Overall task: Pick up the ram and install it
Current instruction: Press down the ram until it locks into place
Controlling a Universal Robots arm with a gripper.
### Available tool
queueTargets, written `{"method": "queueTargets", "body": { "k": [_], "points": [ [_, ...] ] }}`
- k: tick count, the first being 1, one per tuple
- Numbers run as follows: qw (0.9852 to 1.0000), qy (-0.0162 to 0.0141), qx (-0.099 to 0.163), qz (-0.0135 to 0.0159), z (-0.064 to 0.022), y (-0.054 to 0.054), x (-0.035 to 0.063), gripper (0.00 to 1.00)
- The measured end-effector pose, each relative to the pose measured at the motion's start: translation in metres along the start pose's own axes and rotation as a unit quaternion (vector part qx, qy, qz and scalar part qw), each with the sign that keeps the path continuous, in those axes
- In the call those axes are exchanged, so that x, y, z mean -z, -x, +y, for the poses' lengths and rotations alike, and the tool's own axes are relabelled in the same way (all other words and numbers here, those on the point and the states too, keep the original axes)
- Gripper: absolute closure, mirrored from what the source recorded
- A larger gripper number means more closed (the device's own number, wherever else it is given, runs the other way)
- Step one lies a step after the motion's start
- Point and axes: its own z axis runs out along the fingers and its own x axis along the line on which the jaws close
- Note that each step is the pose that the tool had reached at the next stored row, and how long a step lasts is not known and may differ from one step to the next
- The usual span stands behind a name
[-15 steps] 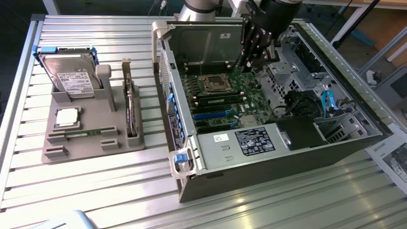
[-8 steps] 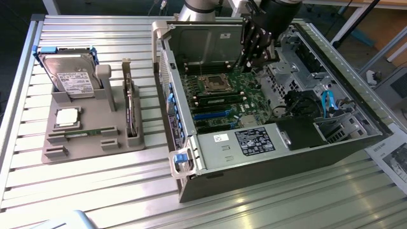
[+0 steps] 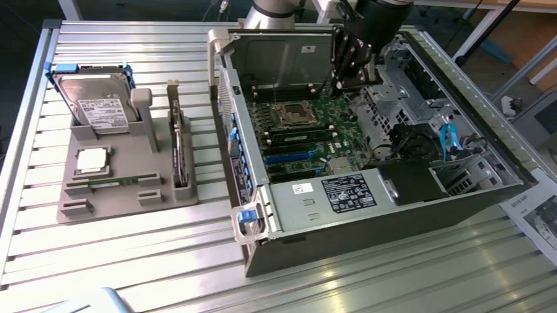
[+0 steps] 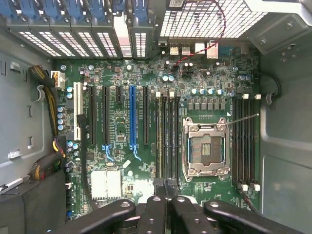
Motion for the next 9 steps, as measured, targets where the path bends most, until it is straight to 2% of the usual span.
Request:
{"method": "queueTargets", "body": {
  "k": [9],
  "points": [
    [1.0000, 0.0000, 0.000, 0.0000, 0.0000, 0.0000, 0.0000, 0.90]
  ]
}}
